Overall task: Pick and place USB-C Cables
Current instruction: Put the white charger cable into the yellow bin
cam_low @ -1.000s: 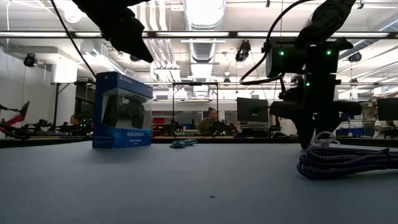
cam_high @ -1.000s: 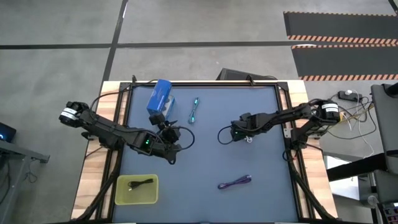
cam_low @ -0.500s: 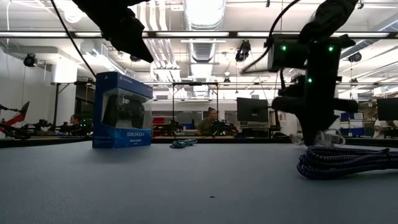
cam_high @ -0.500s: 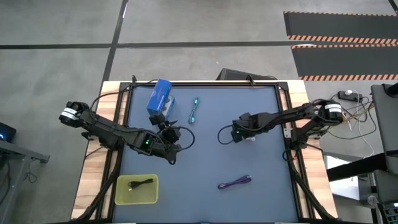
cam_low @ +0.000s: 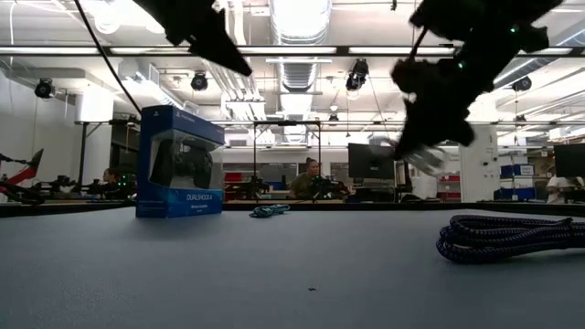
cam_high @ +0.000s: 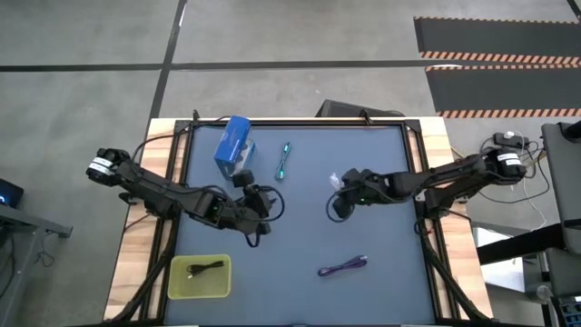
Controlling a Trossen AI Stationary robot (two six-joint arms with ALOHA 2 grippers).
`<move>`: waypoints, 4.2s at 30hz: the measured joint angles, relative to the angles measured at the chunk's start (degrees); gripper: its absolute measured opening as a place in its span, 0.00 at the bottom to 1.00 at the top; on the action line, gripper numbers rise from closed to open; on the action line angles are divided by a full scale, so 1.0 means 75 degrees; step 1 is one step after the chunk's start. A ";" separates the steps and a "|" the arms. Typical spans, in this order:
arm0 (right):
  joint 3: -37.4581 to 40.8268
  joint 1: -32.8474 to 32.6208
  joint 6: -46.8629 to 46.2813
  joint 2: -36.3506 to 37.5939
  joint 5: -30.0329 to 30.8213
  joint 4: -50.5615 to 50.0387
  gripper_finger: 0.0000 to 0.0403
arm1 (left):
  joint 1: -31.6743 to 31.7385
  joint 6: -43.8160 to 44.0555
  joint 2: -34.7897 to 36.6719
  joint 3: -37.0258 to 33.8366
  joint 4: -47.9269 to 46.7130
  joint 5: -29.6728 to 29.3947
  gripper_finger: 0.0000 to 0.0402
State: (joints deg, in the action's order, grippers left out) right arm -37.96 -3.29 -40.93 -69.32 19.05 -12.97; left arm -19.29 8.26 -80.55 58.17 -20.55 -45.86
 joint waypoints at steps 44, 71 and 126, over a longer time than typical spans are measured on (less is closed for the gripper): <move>0.0990 -0.1306 0.7248 -0.2818 -0.1489 1.1664 0.07 | 0.0017 -0.0406 -0.0498 -0.2760 0.9482 0.2640 0.53; 0.0755 -0.1300 0.7487 -0.3003 -0.1544 1.1532 0.07 | 0.0320 -0.1166 -0.3031 -0.1924 1.2809 0.3316 0.53; 0.0767 -0.1309 0.6196 0.2133 -0.1520 0.3929 0.51 | -0.0265 0.1416 -0.1495 0.0482 0.2122 0.2450 0.02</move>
State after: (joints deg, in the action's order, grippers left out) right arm -32.21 -13.10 5.54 -53.32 7.65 16.49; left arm -21.28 18.88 -91.77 61.78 -4.63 -27.49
